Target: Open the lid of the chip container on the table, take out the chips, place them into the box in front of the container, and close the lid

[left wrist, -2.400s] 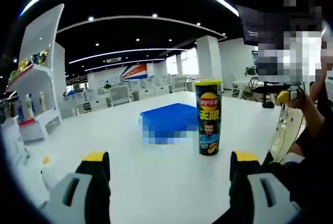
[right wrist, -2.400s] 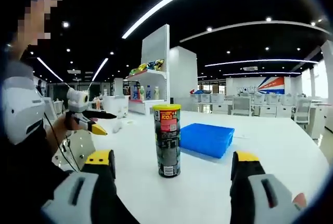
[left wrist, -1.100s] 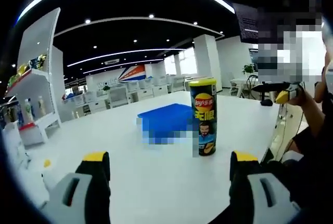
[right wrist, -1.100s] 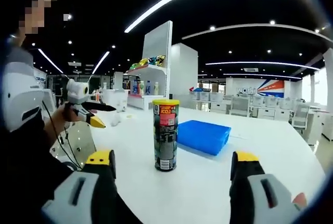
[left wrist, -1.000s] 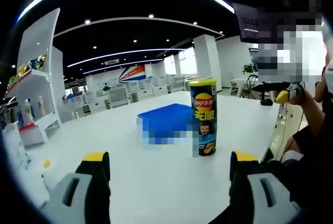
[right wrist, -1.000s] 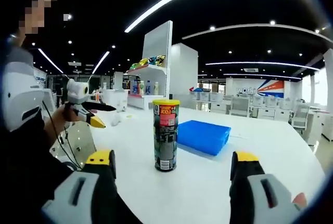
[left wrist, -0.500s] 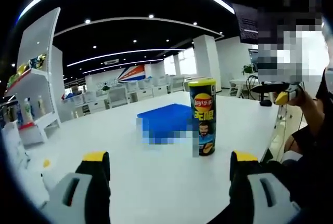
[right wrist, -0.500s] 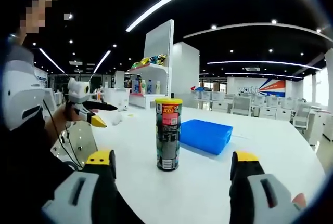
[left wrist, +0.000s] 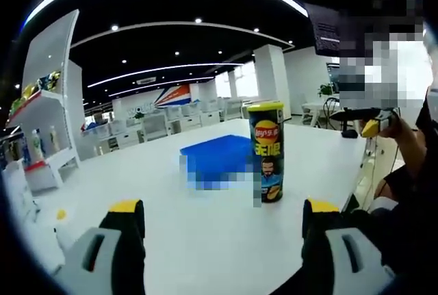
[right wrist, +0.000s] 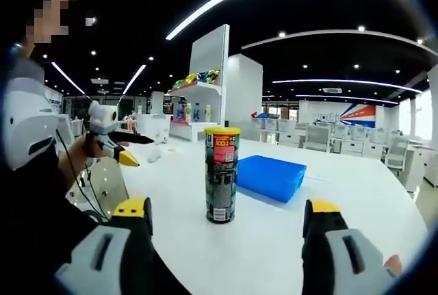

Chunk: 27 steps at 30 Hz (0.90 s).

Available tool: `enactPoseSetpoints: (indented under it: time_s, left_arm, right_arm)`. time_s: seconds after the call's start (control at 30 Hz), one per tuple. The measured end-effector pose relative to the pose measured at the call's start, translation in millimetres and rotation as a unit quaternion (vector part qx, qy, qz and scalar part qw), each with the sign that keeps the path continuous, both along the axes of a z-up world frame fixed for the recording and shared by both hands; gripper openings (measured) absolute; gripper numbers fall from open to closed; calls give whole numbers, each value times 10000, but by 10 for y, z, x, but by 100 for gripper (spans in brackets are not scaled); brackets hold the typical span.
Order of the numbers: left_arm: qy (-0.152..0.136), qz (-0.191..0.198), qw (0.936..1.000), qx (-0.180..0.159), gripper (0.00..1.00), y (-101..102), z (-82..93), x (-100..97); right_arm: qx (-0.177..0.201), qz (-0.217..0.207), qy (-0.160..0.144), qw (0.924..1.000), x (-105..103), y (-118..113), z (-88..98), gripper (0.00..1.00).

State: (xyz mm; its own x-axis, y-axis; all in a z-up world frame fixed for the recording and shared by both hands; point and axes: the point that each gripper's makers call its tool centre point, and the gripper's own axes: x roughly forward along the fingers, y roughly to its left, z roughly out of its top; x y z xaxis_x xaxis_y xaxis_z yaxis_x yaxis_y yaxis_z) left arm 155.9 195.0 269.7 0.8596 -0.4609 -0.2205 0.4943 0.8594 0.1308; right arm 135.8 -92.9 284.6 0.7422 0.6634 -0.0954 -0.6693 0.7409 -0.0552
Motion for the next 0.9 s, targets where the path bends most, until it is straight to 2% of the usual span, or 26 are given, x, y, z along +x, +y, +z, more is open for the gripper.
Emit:
enactPoseSetpoints:
  time_s: [0.53, 0.73, 0.9]
  left_arm:
    - [-57, -104, 9999, -75, 95, -87, 43, -8]
    - [-227, -325, 9991, -121, 95, -252, 170, 1]
    - [-558, -675, 9962, -29, 95, -507, 301, 1]
  right_arm:
    - [-90, 28, -10, 10000, 10, 40, 1, 85]
    - [-211, 113, -215, 9995, 43, 124, 152, 85]
    - [-423, 119, -445, 9980, 82, 208, 268, 86]
